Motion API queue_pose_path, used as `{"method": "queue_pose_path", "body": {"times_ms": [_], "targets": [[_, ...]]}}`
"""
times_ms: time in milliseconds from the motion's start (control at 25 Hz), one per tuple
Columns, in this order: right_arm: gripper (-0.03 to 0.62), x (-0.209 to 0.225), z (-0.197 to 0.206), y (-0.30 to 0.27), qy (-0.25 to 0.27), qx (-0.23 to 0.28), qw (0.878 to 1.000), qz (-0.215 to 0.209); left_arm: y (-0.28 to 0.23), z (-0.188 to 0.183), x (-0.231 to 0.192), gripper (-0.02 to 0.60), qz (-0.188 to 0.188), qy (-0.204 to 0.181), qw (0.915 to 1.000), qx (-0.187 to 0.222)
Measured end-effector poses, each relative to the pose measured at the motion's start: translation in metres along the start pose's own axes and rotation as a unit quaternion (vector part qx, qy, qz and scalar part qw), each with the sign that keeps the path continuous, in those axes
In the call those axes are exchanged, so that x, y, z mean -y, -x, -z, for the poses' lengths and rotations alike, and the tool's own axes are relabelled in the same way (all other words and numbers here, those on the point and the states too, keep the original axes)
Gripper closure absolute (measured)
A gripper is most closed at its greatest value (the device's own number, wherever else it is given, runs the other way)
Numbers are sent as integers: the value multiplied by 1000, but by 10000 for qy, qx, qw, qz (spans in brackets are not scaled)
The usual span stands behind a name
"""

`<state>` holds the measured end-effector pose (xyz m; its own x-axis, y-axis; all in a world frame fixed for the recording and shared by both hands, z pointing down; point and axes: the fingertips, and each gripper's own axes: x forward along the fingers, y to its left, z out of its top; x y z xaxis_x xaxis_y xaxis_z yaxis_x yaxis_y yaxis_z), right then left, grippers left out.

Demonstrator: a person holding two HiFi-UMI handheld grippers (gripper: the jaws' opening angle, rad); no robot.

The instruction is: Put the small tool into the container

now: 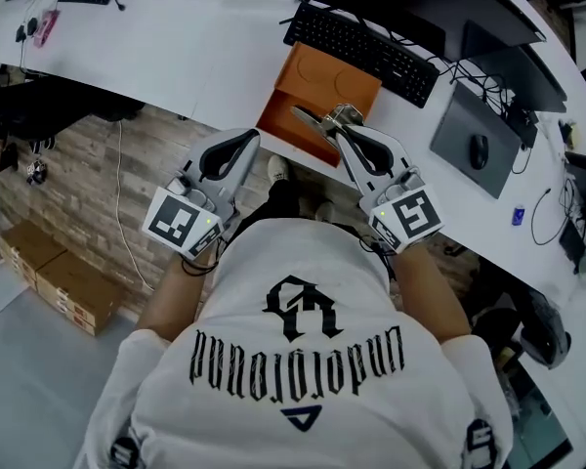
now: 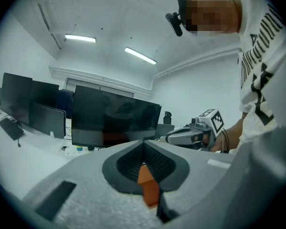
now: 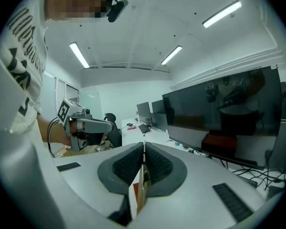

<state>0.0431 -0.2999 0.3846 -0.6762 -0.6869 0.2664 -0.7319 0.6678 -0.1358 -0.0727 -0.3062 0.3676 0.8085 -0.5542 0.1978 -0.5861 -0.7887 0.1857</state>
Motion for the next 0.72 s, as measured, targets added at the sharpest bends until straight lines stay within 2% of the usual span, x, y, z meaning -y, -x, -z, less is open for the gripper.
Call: {"method": "queue_pose_path", "body": {"times_ms": [320, 720], "targets": [[569, 9, 56, -50, -264, -489, 9985, -10, -25, 53, -43, 568, 132, 187, 9985, -493], [569, 22, 135, -90, -1023, -1015, 9895, -80, -35, 100, -71, 568, 159, 472, 9952, -845]]}}
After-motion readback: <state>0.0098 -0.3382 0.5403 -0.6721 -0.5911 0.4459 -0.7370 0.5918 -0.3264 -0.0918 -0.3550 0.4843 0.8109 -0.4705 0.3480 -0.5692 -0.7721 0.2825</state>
